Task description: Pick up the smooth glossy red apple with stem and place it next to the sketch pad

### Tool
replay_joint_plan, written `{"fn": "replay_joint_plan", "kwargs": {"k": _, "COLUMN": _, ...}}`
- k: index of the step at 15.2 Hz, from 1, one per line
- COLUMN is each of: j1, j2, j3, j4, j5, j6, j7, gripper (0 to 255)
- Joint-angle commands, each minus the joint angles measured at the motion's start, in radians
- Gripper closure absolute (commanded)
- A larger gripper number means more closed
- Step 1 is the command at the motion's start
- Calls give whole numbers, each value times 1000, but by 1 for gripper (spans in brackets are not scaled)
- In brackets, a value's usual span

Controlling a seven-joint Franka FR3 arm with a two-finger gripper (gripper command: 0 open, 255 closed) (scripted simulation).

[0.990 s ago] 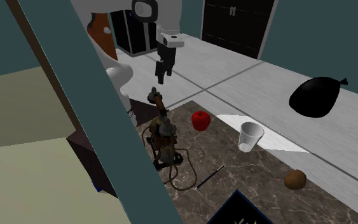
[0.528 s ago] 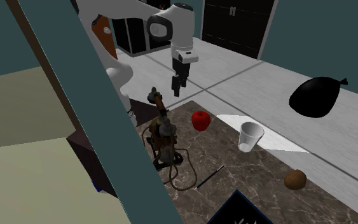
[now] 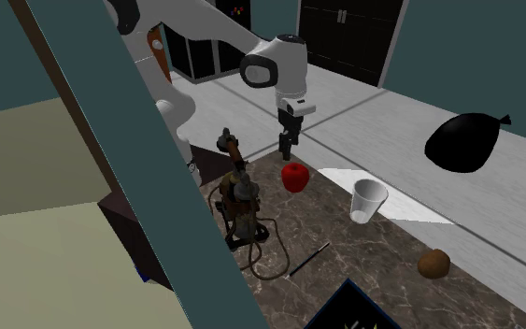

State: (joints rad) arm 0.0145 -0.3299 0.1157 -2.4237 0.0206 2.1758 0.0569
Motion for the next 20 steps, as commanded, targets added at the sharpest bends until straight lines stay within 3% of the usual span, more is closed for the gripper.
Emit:
{"fn": "replay_joint_plan", "kwargs": {"k": 1, "j1": 1, "j2": 41, "j3": 5, "j4": 14, "j5": 2, "j6": 44, "j7": 10, "gripper": 0}}
{"fn": "replay_joint_plan", "kwargs": {"k": 8, "j1": -2, "j2": 105, "j3": 9, "j4": -33, "j5": -5, "j6": 154, "j7": 15, "gripper": 0}}
{"fn": "replay_joint_plan", "kwargs": {"k": 16, "j1": -2, "j2": 104, "j3": 9, "j4": -33, "j5": -5, "j6": 154, "j7": 16, "gripper": 0}}
{"fn": "replay_joint_plan", "kwargs": {"k": 17, "j1": -2, "j2": 104, "j3": 9, "j4": -33, "j5": -5, "j6": 154, "j7": 16, "gripper": 255}}
{"fn": "replay_joint_plan", "kwargs": {"k": 20, "j1": -2, "j2": 104, "j3": 9, "j4": -33, "j5": -5, "j6": 154, "j7": 16, "gripper": 255}}
